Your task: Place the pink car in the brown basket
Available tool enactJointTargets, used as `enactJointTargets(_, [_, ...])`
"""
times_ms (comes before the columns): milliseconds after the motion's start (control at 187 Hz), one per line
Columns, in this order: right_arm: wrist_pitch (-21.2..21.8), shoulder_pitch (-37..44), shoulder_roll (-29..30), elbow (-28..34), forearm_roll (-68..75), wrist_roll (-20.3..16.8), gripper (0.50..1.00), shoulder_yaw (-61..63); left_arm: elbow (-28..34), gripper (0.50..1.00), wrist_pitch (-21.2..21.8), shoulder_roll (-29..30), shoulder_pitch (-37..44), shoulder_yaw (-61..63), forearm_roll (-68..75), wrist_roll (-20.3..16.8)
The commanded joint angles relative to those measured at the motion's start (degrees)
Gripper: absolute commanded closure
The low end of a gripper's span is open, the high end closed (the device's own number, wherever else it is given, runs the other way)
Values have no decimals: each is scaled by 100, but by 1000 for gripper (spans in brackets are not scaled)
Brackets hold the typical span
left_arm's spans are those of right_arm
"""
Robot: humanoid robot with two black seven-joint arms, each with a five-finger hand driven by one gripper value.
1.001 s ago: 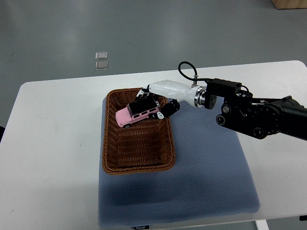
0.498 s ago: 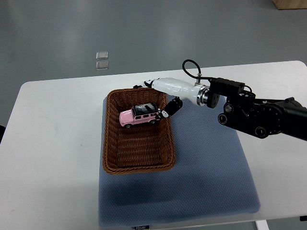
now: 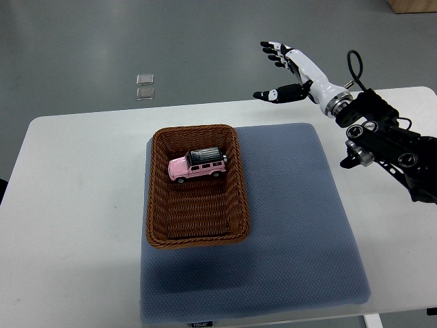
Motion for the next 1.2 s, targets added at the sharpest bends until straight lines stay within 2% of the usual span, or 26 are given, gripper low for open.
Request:
enactJointTargets(0, [-146, -322, 26, -104, 328, -55, 589, 466, 0, 500, 0, 0, -1, 0, 0, -1])
enactJointTargets(321, [-498, -674, 26, -165, 1435, -11, 587, 853, 0, 500, 0, 0, -1, 0, 0, -1])
enactJointTargets(578, [-498, -928, 79, -148, 1594, -2, 585, 941, 0, 500, 0, 0, -1, 0, 0, -1])
enactJointTargets(856, [-384, -1139, 132, -69, 2121, -72, 585, 1020, -17, 500, 0, 0, -1, 0, 0, -1])
enactJointTargets(990, [-41, -1131, 97, -69, 2850, -388, 585, 1038, -17, 500, 0, 0, -1, 0, 0, -1])
enactJointTargets(1193, [-23, -1069, 62, -121, 2868, -353, 585, 1047, -8, 500, 0, 0, -1, 0, 0, -1])
